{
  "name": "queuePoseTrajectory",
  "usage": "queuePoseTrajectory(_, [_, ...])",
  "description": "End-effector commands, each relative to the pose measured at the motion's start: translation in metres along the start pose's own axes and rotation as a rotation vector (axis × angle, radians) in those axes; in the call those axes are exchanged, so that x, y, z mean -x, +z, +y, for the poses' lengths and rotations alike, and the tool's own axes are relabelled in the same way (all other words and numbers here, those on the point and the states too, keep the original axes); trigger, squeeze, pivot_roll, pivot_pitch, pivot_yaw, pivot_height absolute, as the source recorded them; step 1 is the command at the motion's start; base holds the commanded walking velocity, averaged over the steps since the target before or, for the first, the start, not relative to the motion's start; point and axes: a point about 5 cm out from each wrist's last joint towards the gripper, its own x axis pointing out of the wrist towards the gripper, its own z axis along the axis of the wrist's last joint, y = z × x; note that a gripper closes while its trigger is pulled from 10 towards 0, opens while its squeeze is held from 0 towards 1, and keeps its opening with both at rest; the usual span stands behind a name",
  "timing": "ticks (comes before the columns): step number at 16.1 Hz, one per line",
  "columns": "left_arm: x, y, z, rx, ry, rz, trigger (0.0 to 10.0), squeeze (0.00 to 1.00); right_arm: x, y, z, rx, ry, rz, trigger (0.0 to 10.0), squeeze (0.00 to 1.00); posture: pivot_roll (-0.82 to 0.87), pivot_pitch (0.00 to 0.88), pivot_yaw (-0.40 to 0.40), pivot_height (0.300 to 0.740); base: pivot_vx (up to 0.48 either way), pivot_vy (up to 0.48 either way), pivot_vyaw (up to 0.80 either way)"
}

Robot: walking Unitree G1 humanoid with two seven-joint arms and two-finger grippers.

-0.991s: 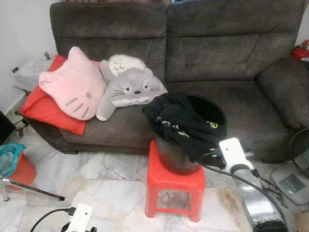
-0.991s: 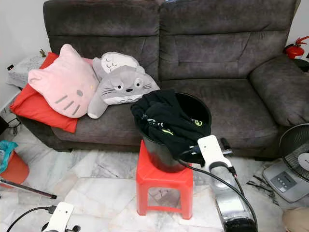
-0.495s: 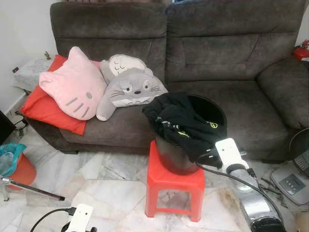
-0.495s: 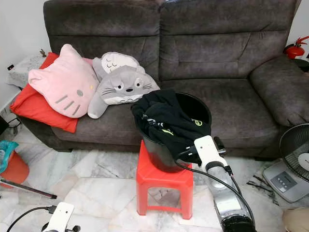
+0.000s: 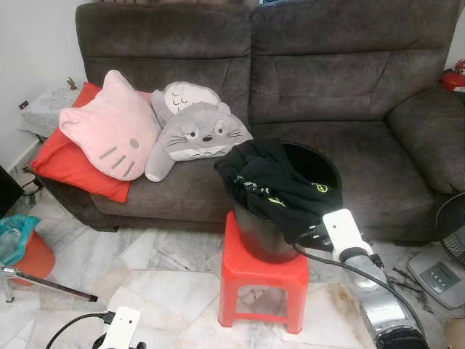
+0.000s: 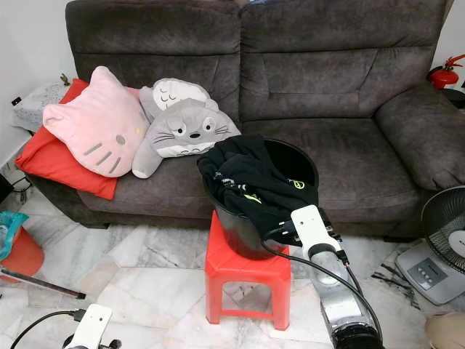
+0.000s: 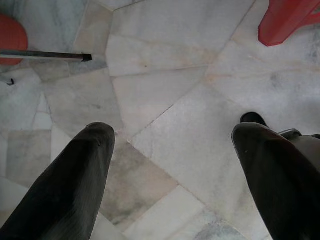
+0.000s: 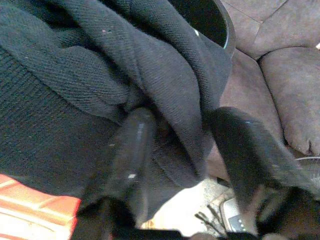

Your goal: Hang hanger

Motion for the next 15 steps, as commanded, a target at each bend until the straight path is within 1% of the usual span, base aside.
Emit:
queuePoseTrajectory(1, [0.001,-0.004,0.006,-0.014,0.021,0.025,10.0,0.00,-0.001,0.004,0.002,0.008,0.005,-0.014,0.0,0.00,-0.19,0.000,0.079,0.732,0.000,0.000,0.00])
queuePoseTrajectory(4, [0.001,-0.004,0.006,-0.014,0.021,0.024,10.0,0.00,-0.001,0.004,0.002,0.016,0.003,-0.017,0.0,0.00,-0.19,0.000,0.079,0.732,0.000,0.000,0.00])
queuePoseTrajectory(6, [0.001,-0.004,0.006,-0.013,0.021,0.025,10.0,0.00,-0.001,0.012,0.000,0.046,-0.001,-0.045,0.0,0.00,-0.19,0.000,0.078,0.732,0.000,0.000,0.00])
queuePoseTrajectory(7, [0.001,-0.004,0.006,-0.013,0.021,0.025,10.0,0.00,-0.001,0.012,0.000,0.046,-0.001,-0.045,0.0,0.00,-0.19,0.000,0.078,0.732,0.000,0.000,0.00])
queuePoseTrajectory(8, [0.001,-0.004,0.006,-0.013,0.022,0.025,10.0,0.00,-0.001,0.020,-0.003,0.066,-0.016,-0.078,0.0,0.00,-0.20,0.000,0.079,0.732,0.000,0.000,0.00])
queuePoseTrajectory(11, [0.001,-0.004,0.006,-0.014,0.021,0.024,10.0,0.00,-0.002,0.036,-0.013,0.084,-0.061,-0.136,0.0,0.00,-0.20,0.000,0.079,0.732,0.000,0.000,0.00])
queuePoseTrajectory(15, [0.001,-0.003,0.006,-0.014,0.021,0.023,10.0,0.00,-0.004,0.048,-0.019,0.092,-0.071,-0.169,0.0,0.00,-0.20,0.000,0.077,0.732,0.000,0.000,0.00])
